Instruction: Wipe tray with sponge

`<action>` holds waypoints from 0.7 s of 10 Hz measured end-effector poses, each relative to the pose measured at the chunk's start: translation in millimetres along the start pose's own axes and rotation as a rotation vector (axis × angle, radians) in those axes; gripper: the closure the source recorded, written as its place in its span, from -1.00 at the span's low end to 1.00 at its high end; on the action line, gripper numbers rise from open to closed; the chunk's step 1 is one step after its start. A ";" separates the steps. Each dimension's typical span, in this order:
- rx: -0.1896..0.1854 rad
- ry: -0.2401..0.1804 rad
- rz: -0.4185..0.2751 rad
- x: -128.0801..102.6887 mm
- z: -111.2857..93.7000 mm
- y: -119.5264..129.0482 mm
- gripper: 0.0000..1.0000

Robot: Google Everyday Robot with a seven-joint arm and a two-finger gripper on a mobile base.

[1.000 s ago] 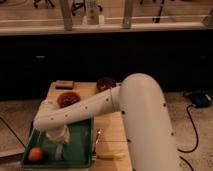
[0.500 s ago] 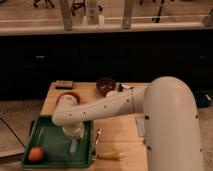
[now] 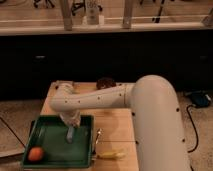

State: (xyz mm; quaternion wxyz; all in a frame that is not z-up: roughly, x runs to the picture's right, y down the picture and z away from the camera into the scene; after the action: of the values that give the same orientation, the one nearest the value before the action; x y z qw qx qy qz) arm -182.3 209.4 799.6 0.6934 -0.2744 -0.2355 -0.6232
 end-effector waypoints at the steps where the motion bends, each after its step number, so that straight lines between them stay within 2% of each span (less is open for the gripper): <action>1: 0.006 -0.011 -0.036 -5.1 0.9 -16.9 0.92; 2: 0.011 -0.030 -0.086 -18.8 3.3 -35.3 0.92; 4: 0.015 -0.065 -0.149 -47.5 5.8 -47.3 0.92; 5: 0.015 -0.088 -0.170 -65.0 6.2 -46.4 0.92; 7: 0.007 -0.114 -0.151 -79.3 5.5 -33.5 0.92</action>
State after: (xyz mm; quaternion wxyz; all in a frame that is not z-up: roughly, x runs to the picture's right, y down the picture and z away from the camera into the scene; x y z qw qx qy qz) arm -224.4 268.9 753.5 0.6307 -0.2887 -0.2968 -0.6563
